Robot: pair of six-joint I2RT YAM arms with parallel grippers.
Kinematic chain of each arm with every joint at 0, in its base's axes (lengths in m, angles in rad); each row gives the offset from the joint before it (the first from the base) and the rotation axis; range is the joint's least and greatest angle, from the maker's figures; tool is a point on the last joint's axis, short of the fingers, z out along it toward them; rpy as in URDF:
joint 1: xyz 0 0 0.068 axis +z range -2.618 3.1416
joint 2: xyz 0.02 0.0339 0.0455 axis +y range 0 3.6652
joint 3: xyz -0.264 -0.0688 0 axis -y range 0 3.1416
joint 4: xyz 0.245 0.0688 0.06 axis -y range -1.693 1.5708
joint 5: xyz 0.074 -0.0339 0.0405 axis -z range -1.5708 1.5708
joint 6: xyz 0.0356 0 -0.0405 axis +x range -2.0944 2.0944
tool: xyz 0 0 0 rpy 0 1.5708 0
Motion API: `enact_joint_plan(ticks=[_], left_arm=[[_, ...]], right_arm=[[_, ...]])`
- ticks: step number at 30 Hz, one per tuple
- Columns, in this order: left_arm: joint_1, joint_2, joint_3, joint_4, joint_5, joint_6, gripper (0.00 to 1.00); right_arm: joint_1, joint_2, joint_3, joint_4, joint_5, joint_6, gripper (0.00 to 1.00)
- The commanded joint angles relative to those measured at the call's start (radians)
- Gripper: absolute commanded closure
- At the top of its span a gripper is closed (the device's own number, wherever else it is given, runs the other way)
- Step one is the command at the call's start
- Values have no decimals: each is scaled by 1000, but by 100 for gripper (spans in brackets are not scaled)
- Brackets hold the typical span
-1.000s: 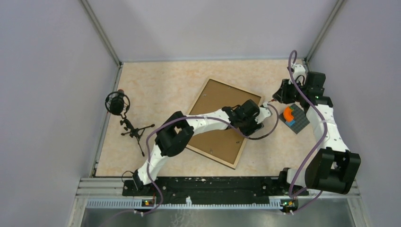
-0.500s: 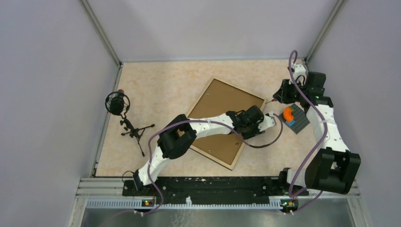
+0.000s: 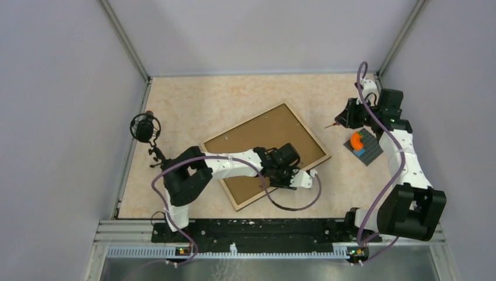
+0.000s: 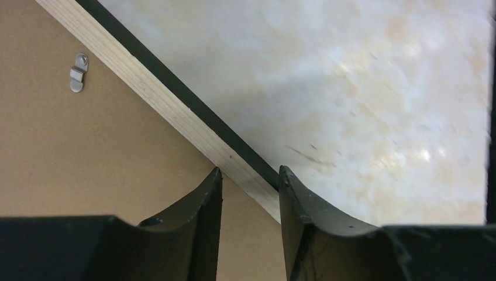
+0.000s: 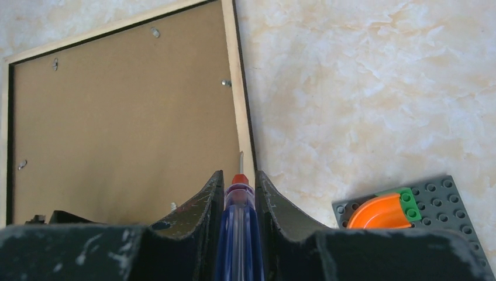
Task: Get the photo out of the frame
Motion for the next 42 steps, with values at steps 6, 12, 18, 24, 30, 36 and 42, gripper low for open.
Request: enact_joint_plan(ticks=[6,12,18,24,30,36,42], left_arm=[[-33,-146,-243,-229,223,318,86],[-46,-223,-335,-239,250,439,87],[-47,-242,-365,-237,238,474,86],[-47,-225,-361,-225,221,460,83],[-47,-213,-357,-203,210,432,82],[-47,-206,-365,-186,203,422,81],[-48,-202,-361,-183,198,416,80]], right_arm=[[34,-32,19,-29,-70,-57,100],[154,-18,42,-55,30,-101,100],[263,45,82,-84,121,-154,100],[379,110,104,-109,258,-210,100],[418,140,85,-114,335,-239,100],[437,156,63,-118,361,-257,100],[448,177,57,-125,371,-264,100]])
